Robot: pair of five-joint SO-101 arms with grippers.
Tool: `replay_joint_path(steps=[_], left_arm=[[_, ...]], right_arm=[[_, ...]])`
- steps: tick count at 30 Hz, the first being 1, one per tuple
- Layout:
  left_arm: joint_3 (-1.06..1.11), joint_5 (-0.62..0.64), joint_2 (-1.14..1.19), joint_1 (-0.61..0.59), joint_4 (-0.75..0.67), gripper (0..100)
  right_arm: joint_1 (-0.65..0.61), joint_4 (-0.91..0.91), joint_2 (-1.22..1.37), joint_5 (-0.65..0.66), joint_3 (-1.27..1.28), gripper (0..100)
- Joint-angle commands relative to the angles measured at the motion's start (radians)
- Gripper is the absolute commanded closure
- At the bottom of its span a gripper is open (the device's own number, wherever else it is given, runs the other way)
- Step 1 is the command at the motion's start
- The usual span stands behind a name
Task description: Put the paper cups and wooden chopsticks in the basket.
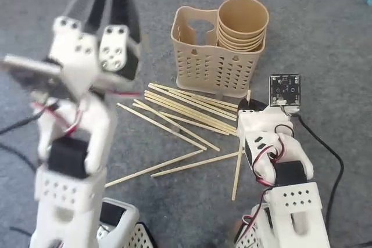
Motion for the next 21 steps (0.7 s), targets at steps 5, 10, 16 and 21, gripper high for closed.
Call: replay_joint_path(steps=[5,10,16,21], left_arm=[[-0.104,0.037,0.178,0.101,-0.184,99],[-0.222,0.037,0.370,0.112,-0.212,99],[-0.326,0.037,0.580,0.107,-0.215,99],[-0.328,0.037,0.646,0.104,-0.210,99]], right_arm=[[-0.010,-0.028,-0.033,0.011,-0.009,99.1],[-0.010,-0.028,-0.035,0.011,-0.009,99.1],[-0.010,-0.027,-0.041,0.011,-0.009,99.1],[-0.010,-0.027,-0.042,0.011,-0.009,99.1]])
